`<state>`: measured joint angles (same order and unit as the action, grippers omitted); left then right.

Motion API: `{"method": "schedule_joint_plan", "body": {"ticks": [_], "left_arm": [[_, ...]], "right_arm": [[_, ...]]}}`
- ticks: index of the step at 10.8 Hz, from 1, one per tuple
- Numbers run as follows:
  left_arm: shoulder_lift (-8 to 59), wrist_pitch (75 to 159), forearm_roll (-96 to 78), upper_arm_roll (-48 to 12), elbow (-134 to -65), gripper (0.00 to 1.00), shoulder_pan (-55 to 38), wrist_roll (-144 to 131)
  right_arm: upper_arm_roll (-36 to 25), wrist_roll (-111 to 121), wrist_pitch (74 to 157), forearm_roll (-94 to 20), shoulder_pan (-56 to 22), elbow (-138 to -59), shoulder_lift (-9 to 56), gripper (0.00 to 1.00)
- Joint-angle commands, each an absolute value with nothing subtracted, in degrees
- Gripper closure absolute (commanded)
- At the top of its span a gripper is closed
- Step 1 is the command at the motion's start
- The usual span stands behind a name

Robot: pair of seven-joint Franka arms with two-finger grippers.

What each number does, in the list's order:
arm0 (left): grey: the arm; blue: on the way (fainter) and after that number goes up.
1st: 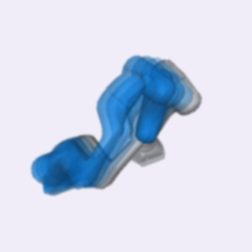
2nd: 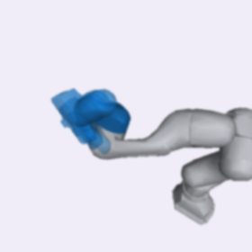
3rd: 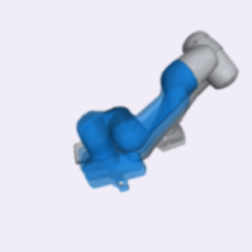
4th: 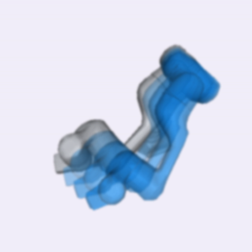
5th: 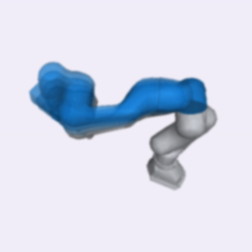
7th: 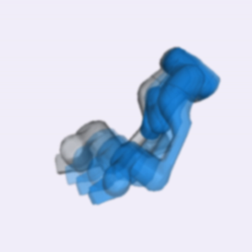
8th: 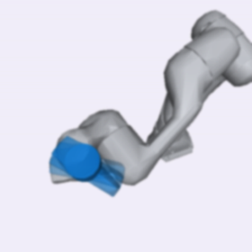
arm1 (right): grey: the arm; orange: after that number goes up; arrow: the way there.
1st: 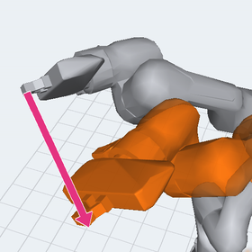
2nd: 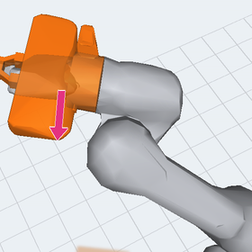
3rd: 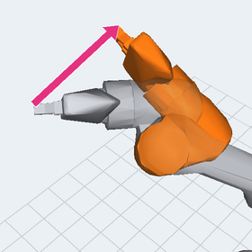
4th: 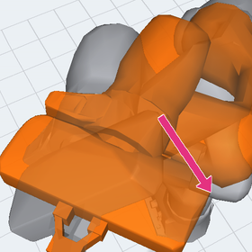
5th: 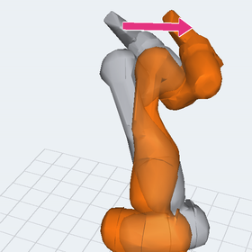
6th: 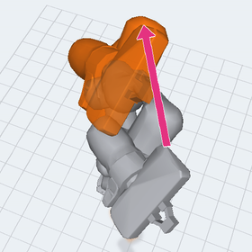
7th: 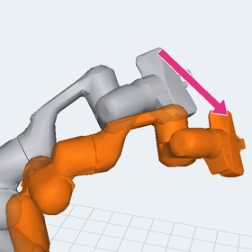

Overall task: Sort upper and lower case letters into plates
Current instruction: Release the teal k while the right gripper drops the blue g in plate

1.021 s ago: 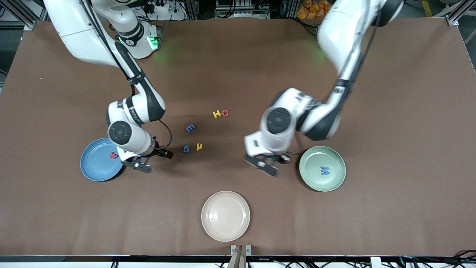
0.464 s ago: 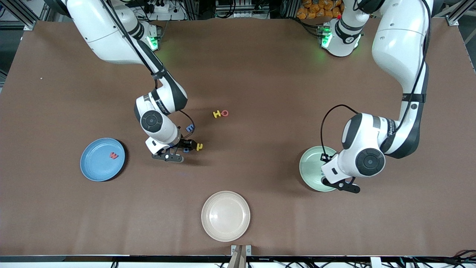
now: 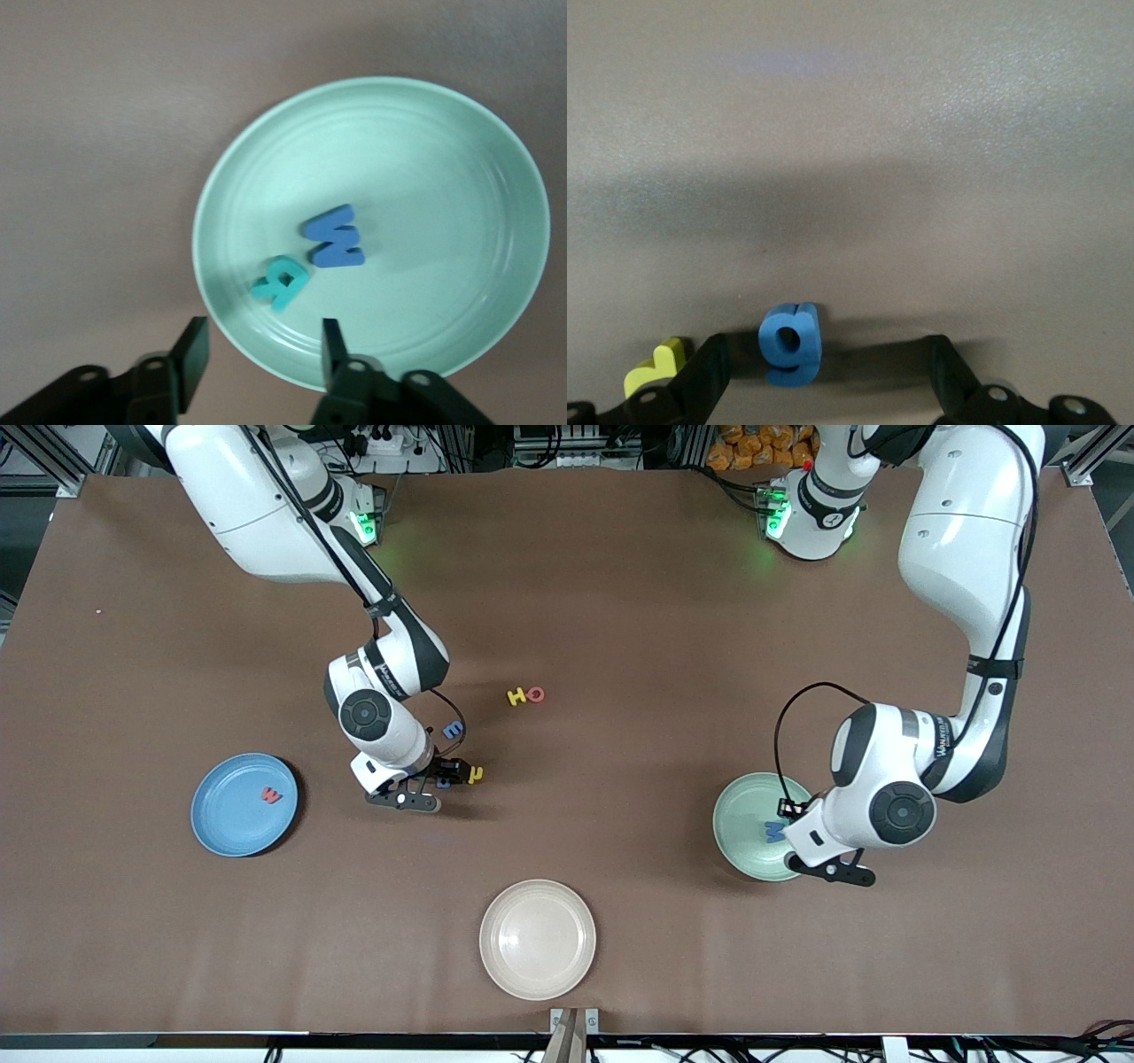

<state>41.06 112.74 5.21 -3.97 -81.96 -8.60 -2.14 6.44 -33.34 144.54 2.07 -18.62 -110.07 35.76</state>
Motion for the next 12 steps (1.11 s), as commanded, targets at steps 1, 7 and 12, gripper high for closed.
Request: {"method": "schedule_joint_plan", "body": {"ticks": [1, 7, 12], "left_arm": [[35.8, 112.3, 5.2, -4.1, -82.4, 0.00, -7.6, -1.5], [26.6, 107.2, 7.4, -5.5, -83.0, 0.00, -9.5, -1.0], [26.1, 101.1, 6.6, -7.9, -83.1, 0.00, -19.8, -16.0]], "right_arm": [[6.3, -34.3, 145.3, 1.8, -19.2, -109.0, 37.0, 0.96], [5.9, -36.0, 143.3, 1.9, -17.7, -108.4, 33.9, 1.00], [5.0, -28.6, 132.3, 2.4, -7.8, -106.7, 26.1, 1.00]]}}
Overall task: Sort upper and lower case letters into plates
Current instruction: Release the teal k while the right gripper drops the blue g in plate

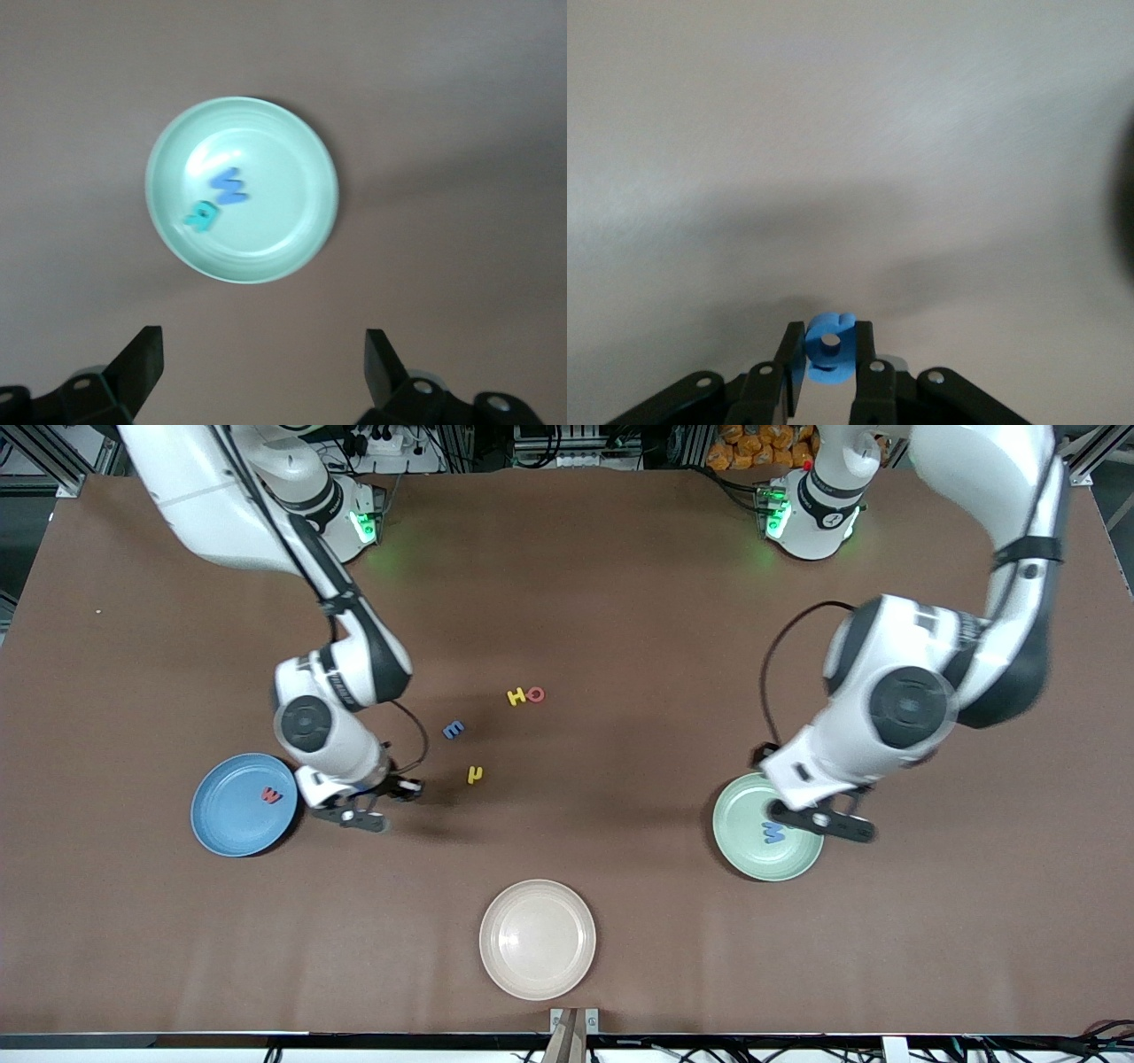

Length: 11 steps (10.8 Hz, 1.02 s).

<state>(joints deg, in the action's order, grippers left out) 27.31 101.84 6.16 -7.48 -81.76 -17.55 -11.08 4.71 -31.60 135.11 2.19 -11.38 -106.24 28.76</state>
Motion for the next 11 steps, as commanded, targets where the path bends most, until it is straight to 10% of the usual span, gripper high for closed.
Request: {"method": "schedule_joint_plan", "body": {"ticks": [1, 6, 8, 11], "left_arm": [[26.5, 101.5, 6.6, -9.9, -83.1, 0.00, -21.1, -19.5], [28.6, 105.8, 6.7, -15.2, -83.1, 0.00, -29.8, -22.9], [30.8, 110.5, 7.6, -19.1, -83.8, 0.00, -31.3, -22.4], [33.9, 116.2, 9.6, -19.1, -86.0, 0.00, -37.4, -22.4]], "right_arm": [[4.2, -28.1, 130.2, 3.8, -6.1, -105.7, 25.9, 1.00], [-1.1, -28.0, 129.3, 18.3, 0.3, -104.7, 28.9, 0.95], [-1.0, -28.6, 128.9, 18.2, 0.6, -104.6, 28.9, 0.00], [-0.9, -28.7, 128.7, 17.4, -0.6, -104.5, 28.8, 0.00]]}}
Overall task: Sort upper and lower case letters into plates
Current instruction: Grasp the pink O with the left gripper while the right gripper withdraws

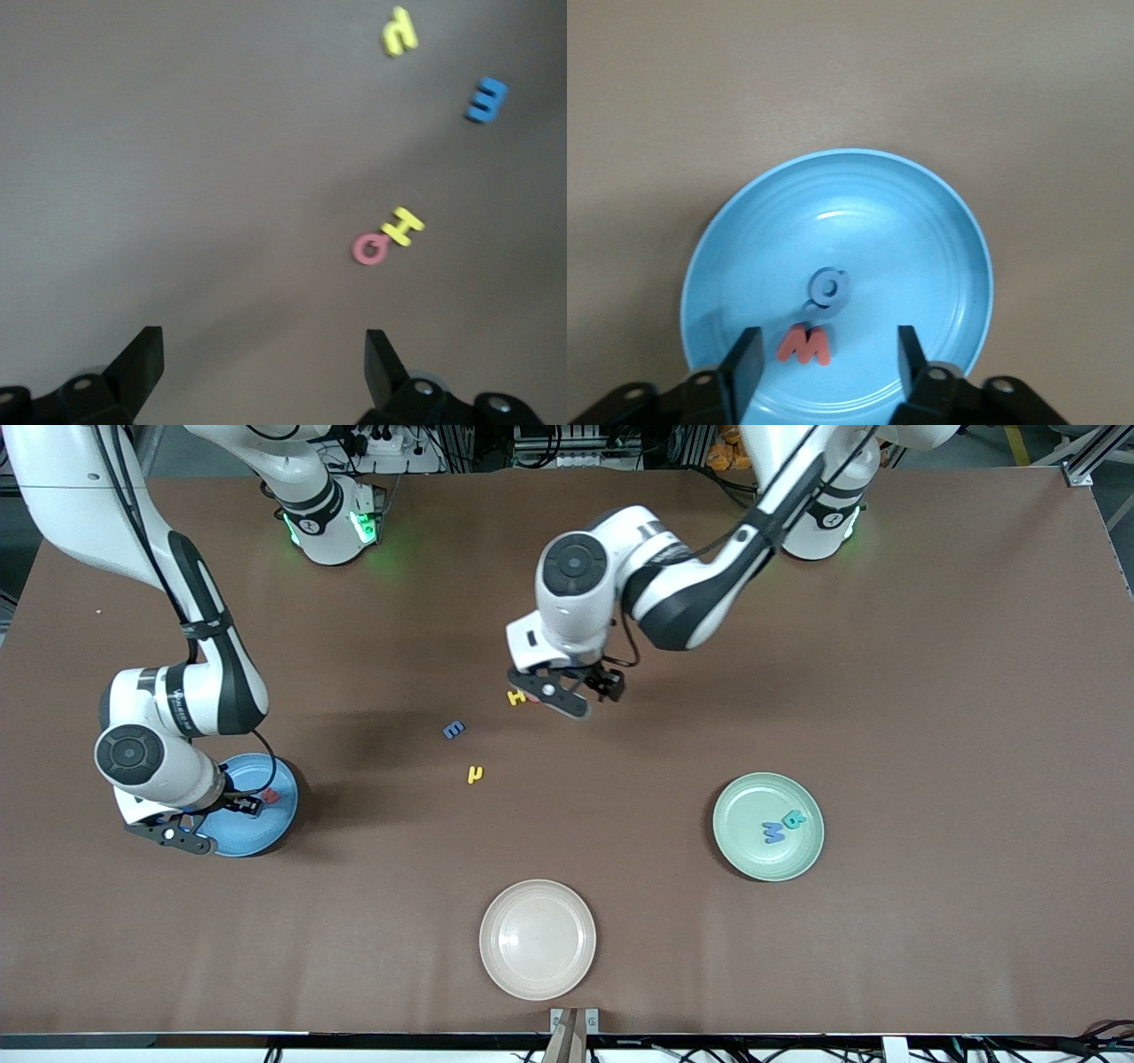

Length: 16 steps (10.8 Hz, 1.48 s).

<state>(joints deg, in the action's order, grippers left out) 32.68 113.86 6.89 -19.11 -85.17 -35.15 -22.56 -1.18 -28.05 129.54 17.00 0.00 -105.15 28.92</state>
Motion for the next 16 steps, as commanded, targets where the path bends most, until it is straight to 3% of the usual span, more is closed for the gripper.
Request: {"method": "schedule_joint_plan", "body": {"ticks": [1, 6, 9, 16], "left_arm": [[35.3, 116.7, 13.5, -19.2, -85.8, 0.00, -38.9, -22.2], [39.3, 123.1, 17.3, -19.4, -86.9, 0.00, -42.0, -11.7], [39.3, 133.9, 17.5, -19.3, -93.1, 0.00, -41.7, -11.3], [43.8, 135.9, 20.7, -19.1, -92.8, 0.00, -42.1, -11.8]], "right_arm": [[-0.9, -28.7, 128.7, 17.3, -0.8, -104.6, 28.9, 0.00], [-0.9, -31.6, 128.7, 17.4, -1.2, -104.6, 29.2, 0.00], [-0.9, -31.6, 128.7, 17.4, -1.1, -104.6, 29.2, 0.00], [-0.9, -30.8, 128.7, 17.9, -0.9, -104.6, 29.2, 0.00]]}}
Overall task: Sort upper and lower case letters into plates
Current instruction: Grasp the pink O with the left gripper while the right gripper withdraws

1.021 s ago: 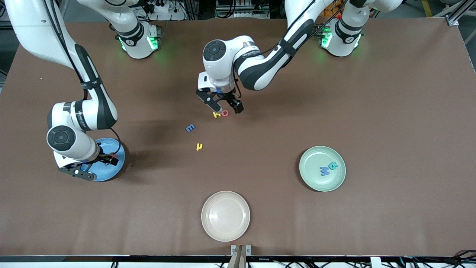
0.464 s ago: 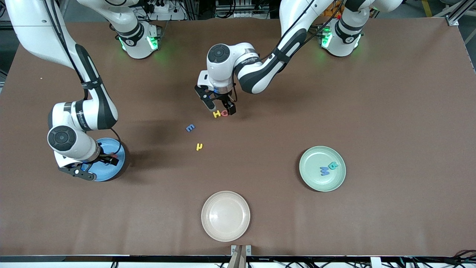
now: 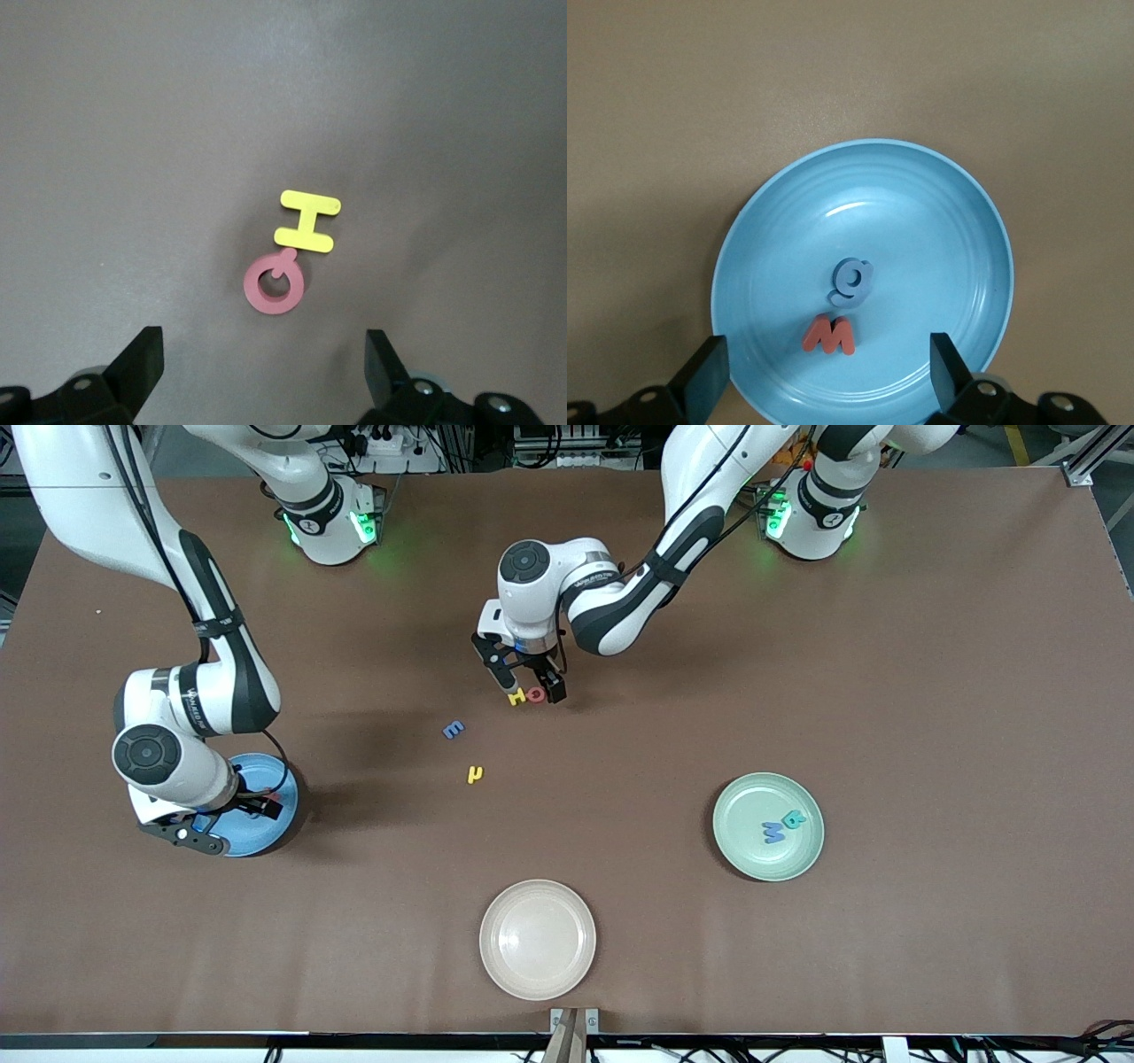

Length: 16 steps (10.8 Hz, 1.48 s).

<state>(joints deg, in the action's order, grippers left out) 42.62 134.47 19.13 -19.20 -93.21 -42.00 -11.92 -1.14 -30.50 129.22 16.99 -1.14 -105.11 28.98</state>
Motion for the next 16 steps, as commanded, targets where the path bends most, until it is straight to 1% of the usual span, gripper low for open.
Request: {"method": "schedule_joint_plan", "body": {"ticks": [1, 3, 5, 7, 8, 12, 13, 16], "left_arm": [[44.4, 136.2, 20.7, -19.0, -92.7, 0.00, -42.3, -11.9], [44.8, 136.4, 20.7, -18.8, -92.3, 0.00, -42.3, -11.6], [46.7, 136.4, 20.7, -18.7, -90.1, 0.00, -42.4, -11.4], [48.4, 136.4, 22.0, -17.8, -88.1, 0.07, -43.6, -11.4], [48.9, 136.4, 22.3, -17.8, -87.5, 0.09, -43.8, -11.4], [49.0, 136.4, 22.3, -17.8, -87.4, 0.26, -43.8, -11.4], [49.0, 136.4, 22.4, -17.8, -87.4, 0.32, -43.8, -11.3], [49.0, 136.4, 22.6, -17.8, -87.4, 0.60, -43.8, -11.6]], "right_arm": [[-0.9, -30.8, 128.7, 17.9, -0.9, -104.6, 29.2, 0.00], [-0.9, -30.8, 128.7, 18.0, -0.9, -104.7, 29.3, 0.00], [-0.9, -30.9, 128.7, 18.0, -0.9, -104.7, 29.3, 0.00], [-0.9, -30.9, 128.7, 18.0, -0.9, -104.7, 29.4, 0.00], [-0.9, -30.9, 128.7, 18.0, -0.9, -104.7, 29.4, 0.00], [-0.9, -30.9, 128.8, 18.0, -0.9, -104.7, 29.4, 0.00], [-0.9, -30.9, 128.7, 18.0, -0.9, -104.7, 29.4, 0.00], [-0.9, -30.9, 128.7, 18.0, -1.0, -104.7, 29.4, 0.00]]}}
